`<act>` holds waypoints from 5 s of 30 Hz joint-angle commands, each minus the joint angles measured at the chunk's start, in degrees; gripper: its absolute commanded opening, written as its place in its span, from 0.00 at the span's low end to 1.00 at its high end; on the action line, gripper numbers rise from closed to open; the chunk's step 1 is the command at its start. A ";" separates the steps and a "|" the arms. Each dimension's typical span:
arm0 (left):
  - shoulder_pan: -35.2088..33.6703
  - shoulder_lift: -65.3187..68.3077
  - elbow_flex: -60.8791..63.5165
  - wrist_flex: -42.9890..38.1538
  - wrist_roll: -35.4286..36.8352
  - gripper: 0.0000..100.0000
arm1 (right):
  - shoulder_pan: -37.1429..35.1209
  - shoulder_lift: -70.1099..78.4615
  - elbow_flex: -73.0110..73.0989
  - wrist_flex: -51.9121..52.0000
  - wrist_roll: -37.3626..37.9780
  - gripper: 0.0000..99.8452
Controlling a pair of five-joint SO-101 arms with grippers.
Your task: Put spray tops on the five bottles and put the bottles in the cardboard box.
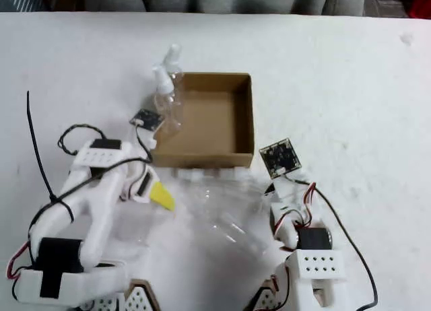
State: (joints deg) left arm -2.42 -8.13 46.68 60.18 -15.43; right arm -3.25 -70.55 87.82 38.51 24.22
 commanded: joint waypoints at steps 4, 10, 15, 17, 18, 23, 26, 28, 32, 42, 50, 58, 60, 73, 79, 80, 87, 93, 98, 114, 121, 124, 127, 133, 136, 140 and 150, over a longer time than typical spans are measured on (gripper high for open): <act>0.84 0.22 -0.18 -1.32 1.05 0.32 | 0.57 -0.48 -0.97 -1.19 0.53 0.02; 0.84 0.22 5.27 -3.60 1.23 0.04 | 0.57 -0.48 -0.97 -1.10 0.53 0.02; 0.31 -0.22 6.86 -3.43 1.23 0.02 | 0.57 -0.48 -0.97 -1.10 0.53 0.02; 0.31 -0.31 6.59 -3.34 1.23 0.02 | 0.66 -0.48 -0.97 -1.10 0.53 0.02; 0.22 -0.31 5.98 -3.34 1.23 0.02 | 0.66 -0.48 -0.97 -1.10 0.53 0.02; -0.31 -0.22 2.90 -3.34 3.52 0.06 | 0.75 -0.48 -0.97 -1.01 0.53 0.02; -1.01 0.04 2.73 -3.34 6.51 0.20 | 0.75 -0.48 -0.97 -1.01 0.53 0.02; -1.27 0.13 3.16 -3.25 6.77 0.30 | 0.75 -0.48 -0.97 -1.01 0.53 0.02; -1.63 0.22 2.73 -0.70 6.59 0.40 | 0.75 -0.48 -0.97 -1.01 0.53 0.02; -1.19 0.31 3.25 -0.88 -1.41 0.21 | 0.75 -0.48 -0.97 -1.01 0.53 0.02; -1.45 -0.13 3.87 0.44 -2.46 0.02 | 0.75 -0.48 -0.97 -1.01 0.53 0.02; -1.54 -0.31 -7.30 9.76 6.33 0.02 | 1.98 -0.48 -2.20 1.10 0.53 0.02; -2.24 -0.31 -9.32 10.99 5.01 0.02 | 3.47 -0.48 -3.69 3.12 0.53 0.02; -17.54 0.22 -8.09 -0.18 3.08 0.02 | 1.63 0.13 -23.74 22.29 7.47 0.02; -17.54 0.22 -8.35 -0.18 3.16 0.02 | -3.38 0.22 -31.82 30.20 4.40 0.02; -17.63 0.22 -8.44 -0.18 3.16 0.02 | -4.18 0.22 -32.88 31.08 4.13 0.02; -18.77 0.22 -8.35 -0.44 2.90 0.02 | -4.53 16.40 -39.65 36.62 12.92 0.02; -18.77 0.22 -8.18 -0.97 2.73 0.02 | -3.30 39.16 -48.70 37.14 20.92 0.06; -18.77 0.22 -8.09 -0.97 2.64 0.02 | -3.30 51.56 -53.19 37.93 30.77 0.16; -18.51 0.22 -8.00 -0.97 2.55 0.02 | -2.24 63.52 -53.10 29.41 46.95 0.17; -18.51 0.22 -8.00 -0.97 0.26 0.02 | -1.98 70.64 -53.54 21.76 47.03 0.16; -18.42 0.22 -8.00 -0.97 0.18 0.02 | -1.98 71.25 -53.54 20.44 46.86 0.16; -18.42 0.22 -8.00 -0.97 0.09 0.02 | -1.98 70.81 -53.89 20.70 46.68 0.06; -18.42 0.22 -8.00 -0.97 0.00 0.02 | 1.80 70.81 -61.71 30.02 44.66 0.02; -18.42 0.22 -8.00 -0.97 0.00 0.02 | 4.88 70.81 -68.48 36.35 40.09 0.02; -18.42 0.22 -8.00 -0.97 0.00 0.02 | 8.75 70.81 -76.57 44.09 35.43 0.02; -18.42 0.22 -7.91 -1.76 0.35 0.02 | 13.93 67.30 -79.47 54.02 23.82 0.02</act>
State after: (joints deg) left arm -20.62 -7.52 40.88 60.88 -14.73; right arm 9.76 0.84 8.35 91.25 50.59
